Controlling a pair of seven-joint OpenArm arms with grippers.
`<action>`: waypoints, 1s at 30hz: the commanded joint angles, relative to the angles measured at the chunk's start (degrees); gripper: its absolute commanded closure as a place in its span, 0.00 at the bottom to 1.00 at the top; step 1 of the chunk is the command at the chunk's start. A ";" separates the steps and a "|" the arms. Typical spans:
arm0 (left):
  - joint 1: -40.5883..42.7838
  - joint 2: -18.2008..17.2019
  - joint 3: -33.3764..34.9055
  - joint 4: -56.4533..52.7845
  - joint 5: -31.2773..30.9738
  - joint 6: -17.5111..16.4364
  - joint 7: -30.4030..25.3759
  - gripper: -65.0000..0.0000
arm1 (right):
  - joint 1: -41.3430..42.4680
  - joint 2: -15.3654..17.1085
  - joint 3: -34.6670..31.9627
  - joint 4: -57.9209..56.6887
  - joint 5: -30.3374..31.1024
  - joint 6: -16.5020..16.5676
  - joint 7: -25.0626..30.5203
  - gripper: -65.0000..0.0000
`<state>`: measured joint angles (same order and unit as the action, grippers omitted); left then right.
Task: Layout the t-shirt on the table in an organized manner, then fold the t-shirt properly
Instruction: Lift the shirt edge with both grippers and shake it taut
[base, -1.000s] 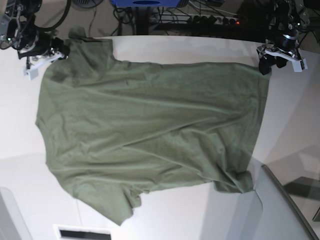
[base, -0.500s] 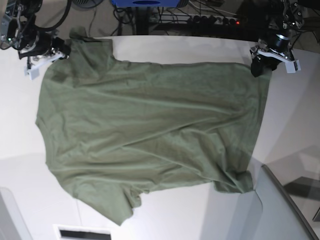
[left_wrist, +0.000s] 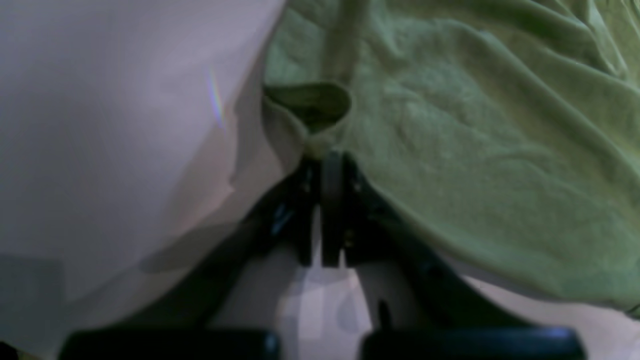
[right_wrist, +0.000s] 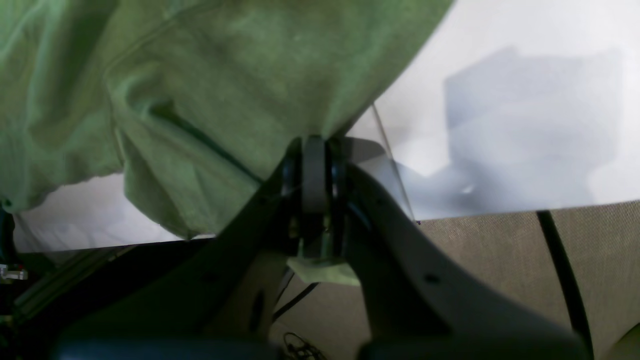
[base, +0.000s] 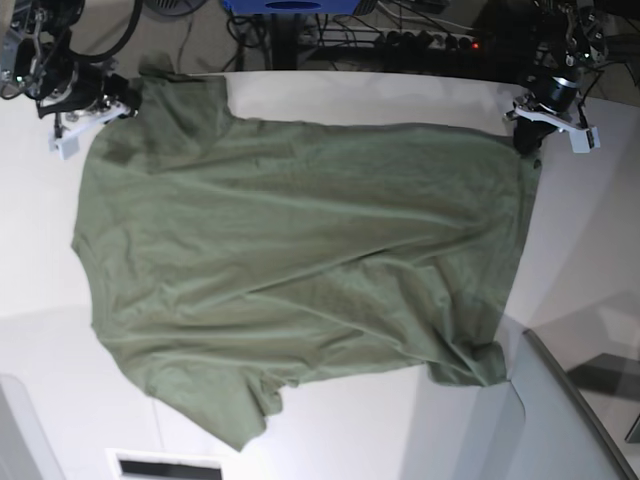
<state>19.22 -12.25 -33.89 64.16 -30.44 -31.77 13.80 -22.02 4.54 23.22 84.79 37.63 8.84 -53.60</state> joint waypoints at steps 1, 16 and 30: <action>0.16 -0.89 -0.26 1.73 -0.73 -0.54 -0.75 1.00 | -0.70 0.43 -0.06 1.40 -0.57 -0.36 -0.95 1.00; 10.97 -0.28 -0.26 22.39 -0.64 -0.45 7.96 1.00 | -6.59 0.08 0.47 19.34 -0.57 -0.62 -4.46 1.00; 14.49 2.54 -4.48 32.15 -0.64 -0.45 12.18 1.00 | -9.06 1.22 10.40 26.55 -0.31 -0.62 -7.01 1.00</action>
<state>33.30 -9.04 -38.06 95.26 -30.09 -31.77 27.40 -31.00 4.89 33.17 110.37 37.04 8.01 -61.12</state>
